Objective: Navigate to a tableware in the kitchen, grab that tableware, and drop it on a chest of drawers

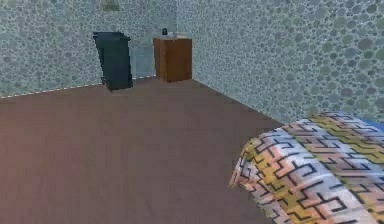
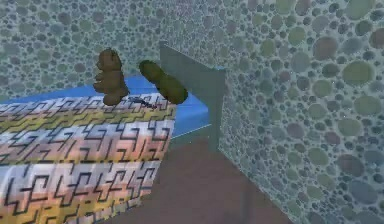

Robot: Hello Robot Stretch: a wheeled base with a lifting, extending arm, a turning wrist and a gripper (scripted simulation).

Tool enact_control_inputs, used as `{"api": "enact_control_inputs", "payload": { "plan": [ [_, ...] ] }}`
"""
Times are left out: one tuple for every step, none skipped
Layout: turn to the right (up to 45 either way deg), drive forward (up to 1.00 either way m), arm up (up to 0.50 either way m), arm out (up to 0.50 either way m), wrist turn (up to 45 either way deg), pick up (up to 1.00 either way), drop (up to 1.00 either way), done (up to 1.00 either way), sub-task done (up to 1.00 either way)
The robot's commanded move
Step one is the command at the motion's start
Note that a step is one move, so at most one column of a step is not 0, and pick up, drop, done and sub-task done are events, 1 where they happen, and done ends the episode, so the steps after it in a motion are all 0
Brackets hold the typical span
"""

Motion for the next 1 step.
{"api": "enact_control_inputs", "payload": {
  "plan": [
    [-45.0, 0.00, 0.00, 0.00, 0.0, 0.00, 0.00, 0.00, 0.00]
  ]
}}
